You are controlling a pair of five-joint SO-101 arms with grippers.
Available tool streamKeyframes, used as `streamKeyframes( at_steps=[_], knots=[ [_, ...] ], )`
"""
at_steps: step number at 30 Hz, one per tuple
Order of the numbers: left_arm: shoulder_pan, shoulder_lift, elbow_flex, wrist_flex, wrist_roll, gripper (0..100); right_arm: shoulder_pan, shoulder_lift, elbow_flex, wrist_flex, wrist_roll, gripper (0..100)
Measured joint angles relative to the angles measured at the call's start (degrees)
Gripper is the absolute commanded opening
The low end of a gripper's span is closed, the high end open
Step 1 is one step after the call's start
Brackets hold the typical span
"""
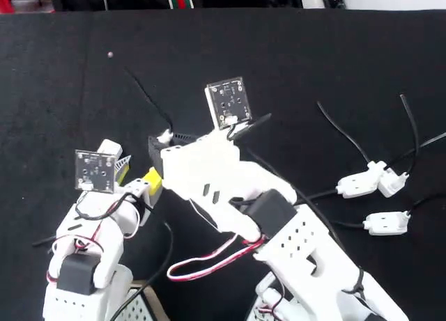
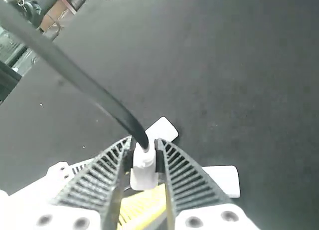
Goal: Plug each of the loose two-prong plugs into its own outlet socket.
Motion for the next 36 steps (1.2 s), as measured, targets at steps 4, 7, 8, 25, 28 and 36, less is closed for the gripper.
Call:
streamKeyframes(
  at_steps=[4, 7, 8, 25, 28, 36],
  knots=[
    [0.4, 0.0, -2.5, 0.0, 4.9, 28, 0.2, -0.2, 1.9, 1.0, -0.3, 1.1],
    [0.4, 0.1, -3.1, 0.1, 6.0, 28, 0.2, -0.8, 2.6, 0.7, -0.4, 1.1],
    [0.5, 0.1, -3.1, 0.1, 6.0, 28, 0.2, -1.1, 3.0, 0.8, -0.4, 1.1],
    [-4.2, 0.3, -3.1, 3.0, 6.2, 28, -0.2, -1.8, 3.6, 4.0, 3.3, 1.1],
    [-6.7, -0.2, -4.0, 8.5, 0.6, 28, 1.7, 1.6, 3.4, 4.0, 5.8, 1.1],
    [-25.6, -0.2, -4.6, 20.4, -13.5, 28, 6.6, 19.8, -1.2, 4.0, 14.9, 1.1]
  ],
)
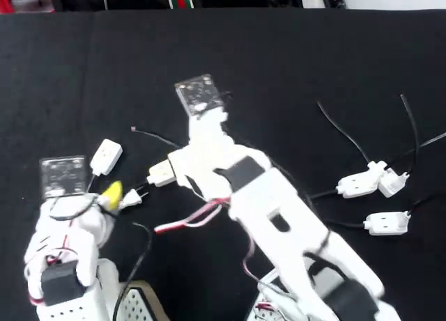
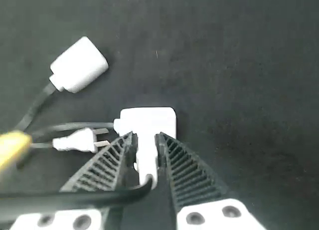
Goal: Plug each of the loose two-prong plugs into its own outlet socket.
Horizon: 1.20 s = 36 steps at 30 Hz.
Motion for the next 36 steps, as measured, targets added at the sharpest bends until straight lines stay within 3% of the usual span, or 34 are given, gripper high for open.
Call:
streamKeyframes(
  at_steps=[5, 9, 36],
  knots=[
    [-14.1, 0.0, 3.6, -0.2, -0.6, 28, 0.0, 10.5, -3.8, 0.0, 0.9, 1.1],
    [-18.6, 0.2, 9.6, -4.3, -0.7, 28, 0.0, 17.1, -4.0, -4.0, 0.9, 1.1],
    [-19.4, 0.2, 10.6, -6.1, -0.8, 28, 0.4, 26.1, -7.7, -8.3, 0.9, 1.1]
  ],
)
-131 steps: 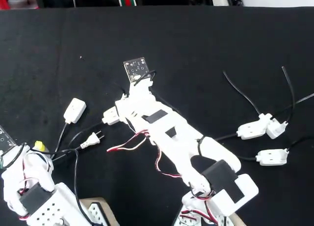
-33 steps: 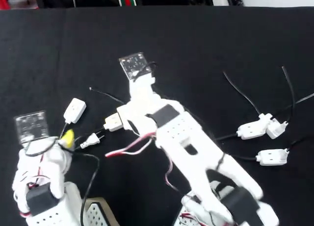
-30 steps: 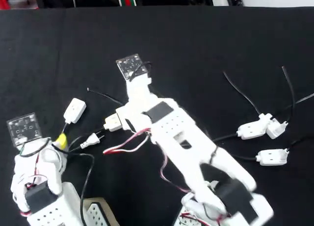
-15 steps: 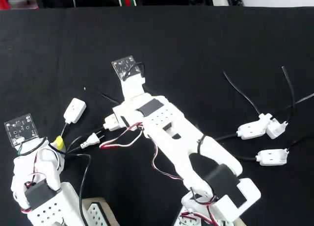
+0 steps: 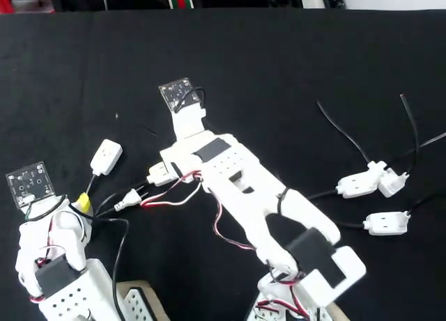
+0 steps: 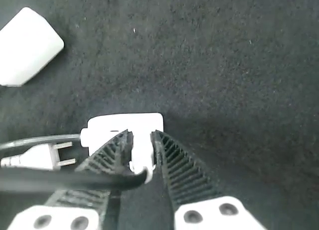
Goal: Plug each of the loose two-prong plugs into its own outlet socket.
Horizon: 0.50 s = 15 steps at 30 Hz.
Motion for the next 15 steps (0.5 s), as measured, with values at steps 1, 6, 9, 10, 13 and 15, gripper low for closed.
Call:
streamKeyframes(
  at_steps=[1, 6, 9, 10, 13, 15],
  knots=[
    [0.0, 0.0, 0.0, 0.0, 0.0, 28, 0.1, 0.7, -0.8, 0.0, 0.0, 1.1],
    [0.0, 0.0, 0.0, 0.0, 0.0, 28, 0.2, 2.6, -2.1, 0.4, 0.0, 1.1],
    [0.0, 0.0, 0.0, 0.0, 0.0, 28, 0.2, 2.6, -2.1, 0.9, 0.0, 1.1],
    [0.0, 0.0, 0.0, 0.0, 0.0, 28, 0.2, 2.6, -2.1, 0.9, 0.0, 1.1],
    [0.0, 0.0, 0.0, 0.0, 0.0, 28, 0.2, 3.0, -2.1, 0.9, 0.0, 1.1],
    [0.0, 0.0, 0.0, 0.0, 0.0, 28, 0.2, 3.2, -2.1, 0.8, 0.0, 1.1]
  ],
)
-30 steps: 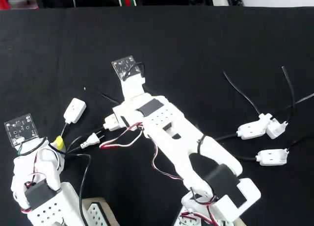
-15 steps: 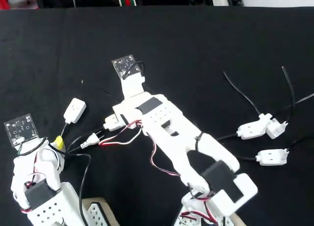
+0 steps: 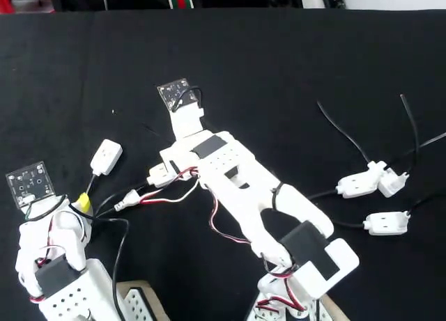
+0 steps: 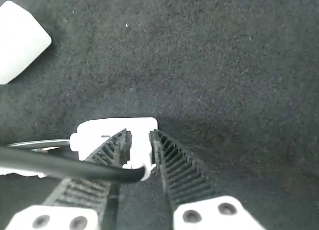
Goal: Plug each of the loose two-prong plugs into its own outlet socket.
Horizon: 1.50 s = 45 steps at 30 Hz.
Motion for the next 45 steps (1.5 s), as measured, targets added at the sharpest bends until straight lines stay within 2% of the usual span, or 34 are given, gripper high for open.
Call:
streamKeyframes(
  at_steps=[15, 25, 31, 37, 45],
  knots=[
    [0.0, 0.0, 0.0, 0.0, 0.0, 28, -1.0, 4.5, -1.5, -0.1, 0.0, 1.1],
    [0.0, 0.0, 0.0, 0.0, 0.0, 28, -0.1, 7.6, -8.4, 8.6, 0.0, 1.1],
    [0.0, 0.0, 0.0, 0.0, 0.0, 28, 4.7, 7.7, -11.3, 16.0, 4.5, 1.1],
    [0.0, 0.0, 0.0, 0.0, 0.0, 28, 9.9, 7.7, -11.6, 18.5, 9.0, 1.1],
    [0.0, 0.0, 0.0, 0.0, 0.0, 28, 25.1, 7.7, -11.6, 18.7, 21.5, 1.1]
  ],
)
